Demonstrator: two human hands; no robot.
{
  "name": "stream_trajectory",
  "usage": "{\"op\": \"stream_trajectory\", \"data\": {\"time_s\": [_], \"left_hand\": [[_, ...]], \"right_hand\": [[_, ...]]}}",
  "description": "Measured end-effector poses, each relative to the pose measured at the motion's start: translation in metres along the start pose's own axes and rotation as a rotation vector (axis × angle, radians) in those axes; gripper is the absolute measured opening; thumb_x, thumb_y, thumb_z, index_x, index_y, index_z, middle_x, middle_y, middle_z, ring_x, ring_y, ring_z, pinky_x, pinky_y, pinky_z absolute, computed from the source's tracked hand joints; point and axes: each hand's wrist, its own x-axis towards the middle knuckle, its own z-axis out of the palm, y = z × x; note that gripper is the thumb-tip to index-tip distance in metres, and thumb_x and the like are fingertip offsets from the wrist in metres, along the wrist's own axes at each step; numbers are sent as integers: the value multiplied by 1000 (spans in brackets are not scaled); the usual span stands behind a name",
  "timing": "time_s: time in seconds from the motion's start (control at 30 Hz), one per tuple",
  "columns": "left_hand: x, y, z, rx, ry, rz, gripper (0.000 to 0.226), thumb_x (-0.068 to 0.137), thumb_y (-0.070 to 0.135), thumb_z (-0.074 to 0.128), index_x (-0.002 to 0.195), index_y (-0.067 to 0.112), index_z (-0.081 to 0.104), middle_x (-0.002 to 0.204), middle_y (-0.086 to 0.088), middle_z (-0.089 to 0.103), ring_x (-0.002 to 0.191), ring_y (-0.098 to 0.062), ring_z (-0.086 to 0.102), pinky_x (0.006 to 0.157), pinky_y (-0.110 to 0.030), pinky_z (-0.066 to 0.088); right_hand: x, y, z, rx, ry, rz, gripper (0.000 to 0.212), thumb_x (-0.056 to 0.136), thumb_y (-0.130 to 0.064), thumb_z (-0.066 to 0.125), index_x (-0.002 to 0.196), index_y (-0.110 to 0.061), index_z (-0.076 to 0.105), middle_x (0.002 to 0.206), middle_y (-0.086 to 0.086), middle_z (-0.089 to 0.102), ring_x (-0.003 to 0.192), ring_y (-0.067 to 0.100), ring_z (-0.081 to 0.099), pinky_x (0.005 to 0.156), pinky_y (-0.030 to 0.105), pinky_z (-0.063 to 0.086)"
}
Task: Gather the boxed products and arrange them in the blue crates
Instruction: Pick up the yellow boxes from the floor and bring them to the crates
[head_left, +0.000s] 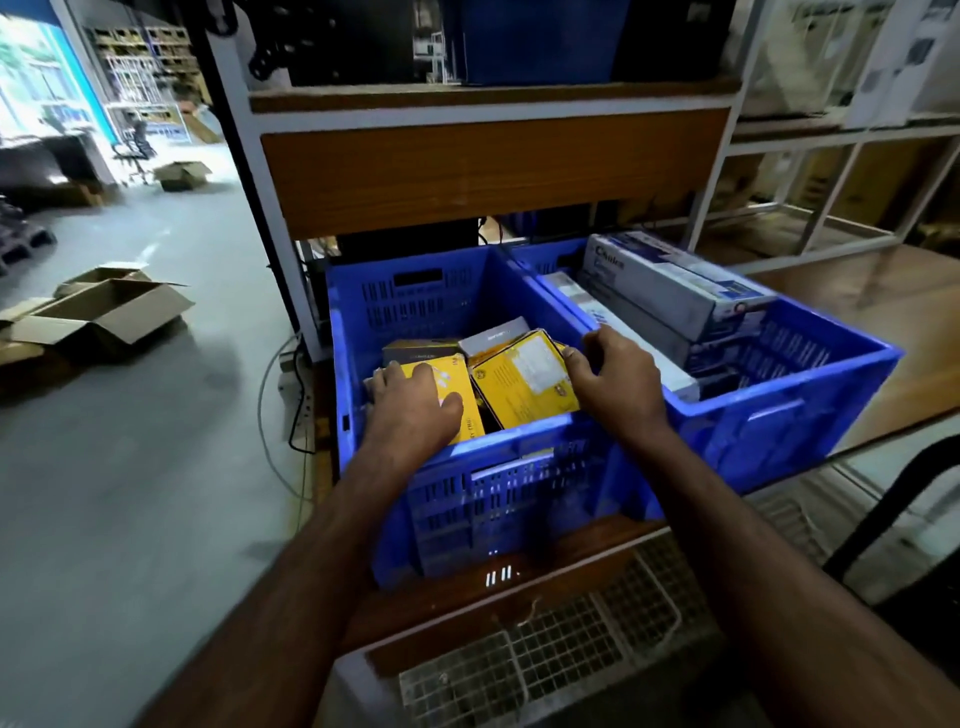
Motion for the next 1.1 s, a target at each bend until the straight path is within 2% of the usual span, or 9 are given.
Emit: {"op": "stream_trajectory", "data": {"time_s": [0.13,0.23,0.3,0.4,0.5,0.67,0.83,1.0,1.1], "left_hand": [[-3,-2,0,-16,111,54,53,93,38,51,136,7,48,141,-23,41,133,-40,34,108,-50,34],[-12,-1,-4,-56,275,155,44,92,34,52,125,6,58,130,-19,53,124,-36,43,102,-47,39],[-24,4,-6,-137,364,202,42,89,35,47,118,9,63,122,-14,59,118,-33,48,99,-43,39],[-54,22,-2,-275,386,212,42,84,35,44,110,11,65,114,-11,63,110,-31,54,94,-40,41],[-90,53,11,-376,338,254,40,83,33,46,107,9,67,109,-12,65,106,-30,57,94,-40,44],[-163,113,40,-502,264,320,32,82,26,50,101,9,69,102,-11,68,101,-27,60,94,-38,45],[-245,166,78,-590,42,411,20,90,16,60,108,11,68,104,-6,65,97,-19,61,86,-25,43],[-303,212,85,-688,-161,566,23,94,18,57,115,11,64,112,-3,66,104,-12,62,93,-33,50],[-342,240,84,-700,-287,697,31,91,27,53,115,13,64,111,-2,67,105,-13,61,93,-34,50]], "right_hand": [[-4,2,-2,18,-22,-46,20,89,-28,62,94,-8,62,86,3,60,80,22,54,62,24,23],[-10,6,-12,108,-128,-127,39,88,-29,63,119,-5,60,114,9,63,106,22,58,82,19,35],[-21,8,-24,279,-182,-162,52,85,-31,61,129,-4,54,126,10,59,116,19,56,99,25,41],[-50,20,-48,412,-181,-190,56,85,-31,61,132,-4,50,131,10,57,120,17,55,105,33,44],[-81,38,-79,440,-154,-200,51,84,-27,62,130,-7,52,125,9,61,116,18,60,101,38,48],[-138,83,-151,480,-85,-88,46,85,-26,61,129,-16,52,113,0,65,107,12,64,91,28,51],[-219,132,-208,437,-6,49,47,84,-23,62,129,-15,52,109,1,66,101,10,64,87,22,52],[-288,159,-272,344,111,158,43,87,-24,61,129,-19,54,109,1,67,100,8,65,85,22,52],[-334,161,-315,230,231,197,40,88,-20,62,127,-14,56,105,-1,67,96,4,63,84,13,48]]}}
